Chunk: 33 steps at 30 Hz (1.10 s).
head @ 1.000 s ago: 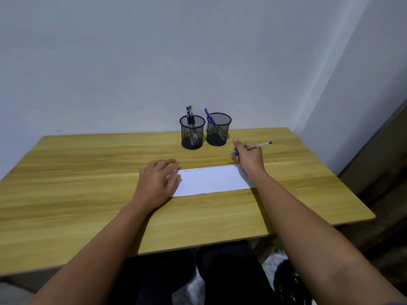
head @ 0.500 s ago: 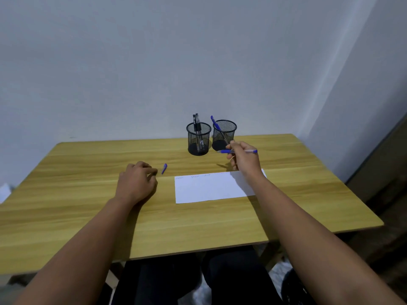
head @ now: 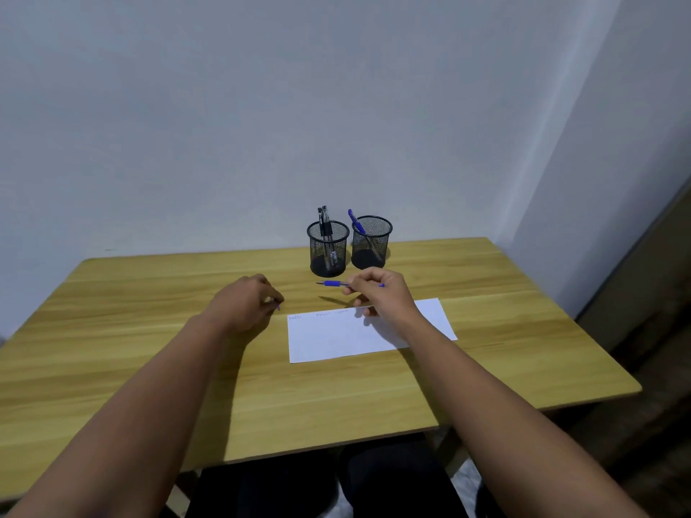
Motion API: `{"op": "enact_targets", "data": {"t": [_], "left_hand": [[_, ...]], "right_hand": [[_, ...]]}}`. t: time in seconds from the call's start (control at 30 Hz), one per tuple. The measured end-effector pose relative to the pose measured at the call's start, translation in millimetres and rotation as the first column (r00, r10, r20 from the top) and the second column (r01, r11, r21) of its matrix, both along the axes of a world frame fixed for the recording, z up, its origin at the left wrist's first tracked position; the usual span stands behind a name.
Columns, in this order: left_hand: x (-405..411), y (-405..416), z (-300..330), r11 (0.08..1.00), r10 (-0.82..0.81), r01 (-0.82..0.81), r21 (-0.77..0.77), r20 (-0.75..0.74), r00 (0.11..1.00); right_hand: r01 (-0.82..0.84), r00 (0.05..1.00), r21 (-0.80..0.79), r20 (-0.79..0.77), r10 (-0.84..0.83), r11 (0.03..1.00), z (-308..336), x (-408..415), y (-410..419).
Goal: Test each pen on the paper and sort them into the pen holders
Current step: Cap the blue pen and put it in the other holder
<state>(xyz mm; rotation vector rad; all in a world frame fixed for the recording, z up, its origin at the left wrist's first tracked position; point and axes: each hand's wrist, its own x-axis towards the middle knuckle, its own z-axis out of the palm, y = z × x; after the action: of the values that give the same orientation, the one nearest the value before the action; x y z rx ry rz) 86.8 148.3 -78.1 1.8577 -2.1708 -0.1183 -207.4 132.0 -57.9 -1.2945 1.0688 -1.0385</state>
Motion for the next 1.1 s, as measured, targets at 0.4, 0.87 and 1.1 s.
{"op": "enact_targets", "data": {"t": [0.4, 0.87, 1.1], "left_hand": [[-26, 17, 17, 0.998, 0.032, 0.014, 0.058, -0.719, 0.695], [-47, 18, 30, 0.992, -0.007, 0.095, 0.078, -0.739, 0.674], [-66, 16, 43, 0.992, 0.104, 0.011, 0.124, -0.874, 0.475]], "right_hand": [[-0.127, 0.970, -0.118, -0.221, 0.099, 0.985, 1, 6, 0], [-0.121, 0.973, -0.136, -0.213, 0.091, 0.983, 8, -2, 4], [-0.122, 0.978, -0.146, -0.187, 0.094, 0.982, 4, -5, -2]]}}
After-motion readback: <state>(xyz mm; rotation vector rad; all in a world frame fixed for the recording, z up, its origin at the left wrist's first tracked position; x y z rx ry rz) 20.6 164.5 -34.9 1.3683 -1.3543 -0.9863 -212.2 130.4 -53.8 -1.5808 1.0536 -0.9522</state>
